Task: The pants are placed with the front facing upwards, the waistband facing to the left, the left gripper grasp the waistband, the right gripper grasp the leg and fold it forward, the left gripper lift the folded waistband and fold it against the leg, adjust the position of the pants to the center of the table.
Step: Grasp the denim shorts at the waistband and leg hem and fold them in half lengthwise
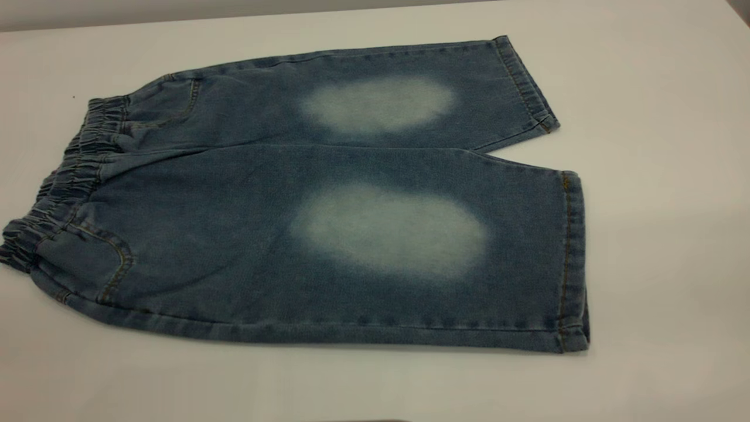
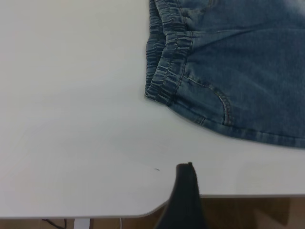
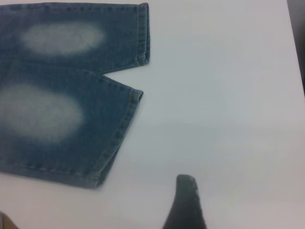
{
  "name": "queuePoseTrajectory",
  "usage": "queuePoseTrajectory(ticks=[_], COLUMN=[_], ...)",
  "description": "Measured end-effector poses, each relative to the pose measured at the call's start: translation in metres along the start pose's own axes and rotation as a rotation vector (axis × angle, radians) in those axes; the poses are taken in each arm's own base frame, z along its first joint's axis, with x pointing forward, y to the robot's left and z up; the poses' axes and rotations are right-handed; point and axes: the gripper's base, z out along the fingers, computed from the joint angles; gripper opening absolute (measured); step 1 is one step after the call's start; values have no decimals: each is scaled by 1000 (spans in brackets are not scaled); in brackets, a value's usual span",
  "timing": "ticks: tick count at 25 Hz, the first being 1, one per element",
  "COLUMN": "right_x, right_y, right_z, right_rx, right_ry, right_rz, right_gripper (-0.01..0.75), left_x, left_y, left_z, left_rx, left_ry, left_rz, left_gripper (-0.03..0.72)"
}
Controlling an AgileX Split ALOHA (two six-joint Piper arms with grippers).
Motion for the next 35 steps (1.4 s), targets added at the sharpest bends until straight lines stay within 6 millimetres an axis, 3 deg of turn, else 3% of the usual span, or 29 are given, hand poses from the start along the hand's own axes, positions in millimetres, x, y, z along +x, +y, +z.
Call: queuePoseTrajectory(ticks=[15, 18, 21, 27, 35], right_x=[-1, -10, -22, -46, -59], right_y=[1, 4, 9, 12, 17], right_z=[1, 11, 30, 80, 153], right_rx=[-12, -35, -70, -100, -163], right_ry=[13, 86, 203, 336, 412], right_rz=[7, 43, 77, 98, 169], right_gripper=[490, 490, 490, 490, 490], left_x=[0, -7, -27, -66, -76], left_y=[0, 0, 3, 18, 29], left_z=[0, 0, 10, 63, 167], left_rx=[-1, -3, -20, -169, -238], left_ry=[0, 7, 81, 252, 466], left_rz=[-4, -49, -79, -196, -205], left_gripper=[559, 559, 559, 559, 559])
